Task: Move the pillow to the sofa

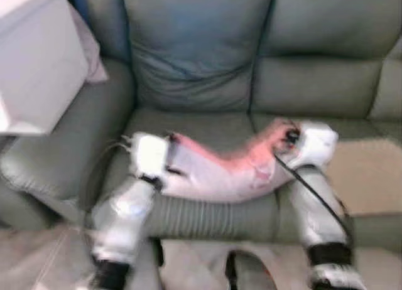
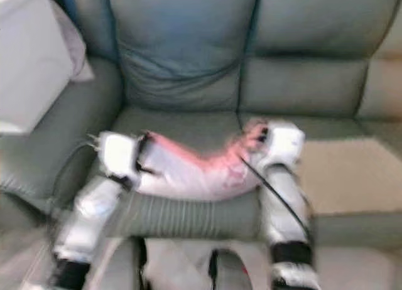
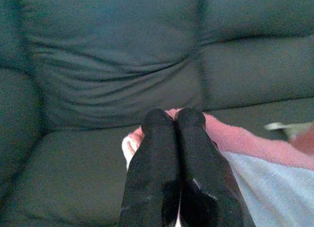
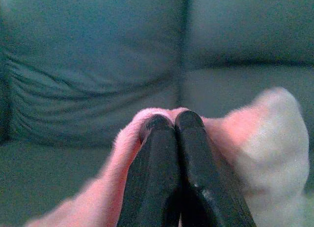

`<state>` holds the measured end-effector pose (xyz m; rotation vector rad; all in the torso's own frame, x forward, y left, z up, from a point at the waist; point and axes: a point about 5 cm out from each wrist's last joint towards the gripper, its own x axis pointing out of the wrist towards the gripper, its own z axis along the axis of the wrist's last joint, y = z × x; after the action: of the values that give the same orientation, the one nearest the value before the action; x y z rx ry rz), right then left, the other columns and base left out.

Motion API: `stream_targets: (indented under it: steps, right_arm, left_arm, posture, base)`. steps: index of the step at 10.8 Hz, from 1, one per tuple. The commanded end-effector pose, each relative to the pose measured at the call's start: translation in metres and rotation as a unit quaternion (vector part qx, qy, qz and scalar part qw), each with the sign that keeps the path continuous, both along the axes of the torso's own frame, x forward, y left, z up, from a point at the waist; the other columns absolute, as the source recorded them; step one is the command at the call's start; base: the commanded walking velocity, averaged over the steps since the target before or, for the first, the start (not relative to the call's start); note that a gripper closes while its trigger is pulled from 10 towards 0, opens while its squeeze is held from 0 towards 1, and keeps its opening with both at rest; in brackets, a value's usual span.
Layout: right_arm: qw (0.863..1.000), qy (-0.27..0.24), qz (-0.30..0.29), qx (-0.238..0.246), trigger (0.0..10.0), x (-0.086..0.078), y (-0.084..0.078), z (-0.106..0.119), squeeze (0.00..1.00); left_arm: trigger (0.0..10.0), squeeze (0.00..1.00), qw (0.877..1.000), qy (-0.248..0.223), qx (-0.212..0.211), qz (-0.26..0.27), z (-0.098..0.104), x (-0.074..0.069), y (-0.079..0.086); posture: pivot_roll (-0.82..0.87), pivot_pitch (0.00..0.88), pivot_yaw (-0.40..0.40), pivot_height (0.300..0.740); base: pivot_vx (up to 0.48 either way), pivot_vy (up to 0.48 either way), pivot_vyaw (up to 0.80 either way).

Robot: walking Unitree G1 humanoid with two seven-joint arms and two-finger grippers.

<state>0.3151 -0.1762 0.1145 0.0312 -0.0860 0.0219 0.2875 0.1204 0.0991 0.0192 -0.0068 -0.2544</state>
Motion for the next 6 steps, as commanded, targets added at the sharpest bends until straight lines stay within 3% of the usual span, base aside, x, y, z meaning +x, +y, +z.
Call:
stream_targets:
  steps: [1,3,6]
  right_arm:
    - [1.000,-0.003,-0.009,-0.010,10.0,-0.003,-0.010,0.001,0.00]
    - [1.000,0.005,-0.006,-0.012,10.0,-0.005,-0.010,-0.005,0.00]
    - [0.999,0.045,0.012,-0.008,10.0,-0.022,-0.002,-0.029,0.00]
  left_arm:
    - [10.0,0.00,1.000,-0.026,-0.013,0.004,0.013,0.009,-0.004]
    - [10.0,0.00,0.999,-0.029,-0.013,0.021,0.015,0.015,0.003]
    - [10.0,0.00,0.999,-0.029,-0.002,0.044,0.011,0.020,0.013]
  posture:
    - [0.01,0.000,-0.018,0.632]
    - [0.00,0.000,-0.017,0.632]
    - [0.00,0.000,-0.020,0.632]
  base:
    - [0.000,0.000,0.00]
    - [0.000,0.000,0.00]
    - [0.000,0.000,0.00]
